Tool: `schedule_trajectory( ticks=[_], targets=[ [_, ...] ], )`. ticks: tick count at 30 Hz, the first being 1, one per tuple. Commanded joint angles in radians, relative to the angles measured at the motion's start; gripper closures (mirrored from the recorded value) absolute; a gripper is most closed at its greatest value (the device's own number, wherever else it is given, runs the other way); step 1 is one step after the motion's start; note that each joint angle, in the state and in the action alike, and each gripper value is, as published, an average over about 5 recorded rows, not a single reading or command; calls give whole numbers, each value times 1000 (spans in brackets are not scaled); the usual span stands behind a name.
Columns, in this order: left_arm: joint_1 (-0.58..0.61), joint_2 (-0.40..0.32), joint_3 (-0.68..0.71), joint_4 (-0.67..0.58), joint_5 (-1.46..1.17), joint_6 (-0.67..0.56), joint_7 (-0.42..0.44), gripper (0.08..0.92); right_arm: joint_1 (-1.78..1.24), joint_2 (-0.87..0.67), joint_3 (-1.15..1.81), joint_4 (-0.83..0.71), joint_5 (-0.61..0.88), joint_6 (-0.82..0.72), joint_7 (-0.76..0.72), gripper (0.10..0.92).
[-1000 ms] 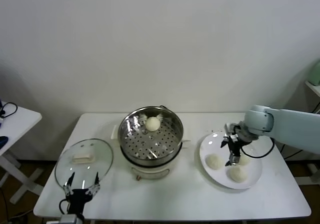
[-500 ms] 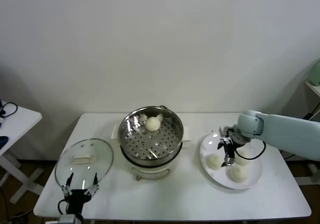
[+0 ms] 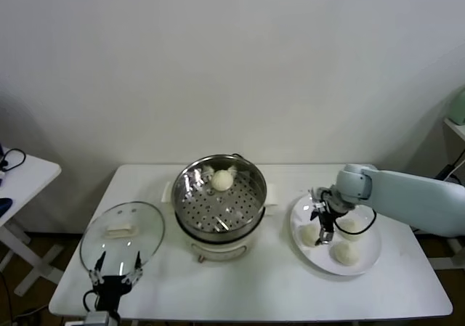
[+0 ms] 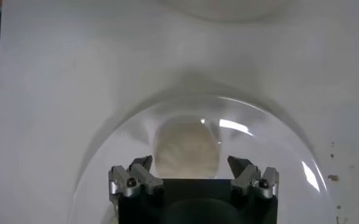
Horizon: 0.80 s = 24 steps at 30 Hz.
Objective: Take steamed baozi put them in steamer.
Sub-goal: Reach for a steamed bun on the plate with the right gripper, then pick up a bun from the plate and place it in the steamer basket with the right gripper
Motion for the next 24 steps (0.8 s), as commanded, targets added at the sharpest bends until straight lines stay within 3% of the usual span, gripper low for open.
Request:
schedule_trajectory(
  ticks=[1,15,24],
  targets=[
    [0,1,0,-1,-1,1,1,177,-14,6,11,-12,-12,-3,-1,222],
    [-2,-1,-1,0,0,2,0,177,-7,10,13,-12,-11,0,-18,390],
    [0,-2,0,-3,0,3,-2,177,95,-6,-45,28,56,7,-38,406]
  ],
)
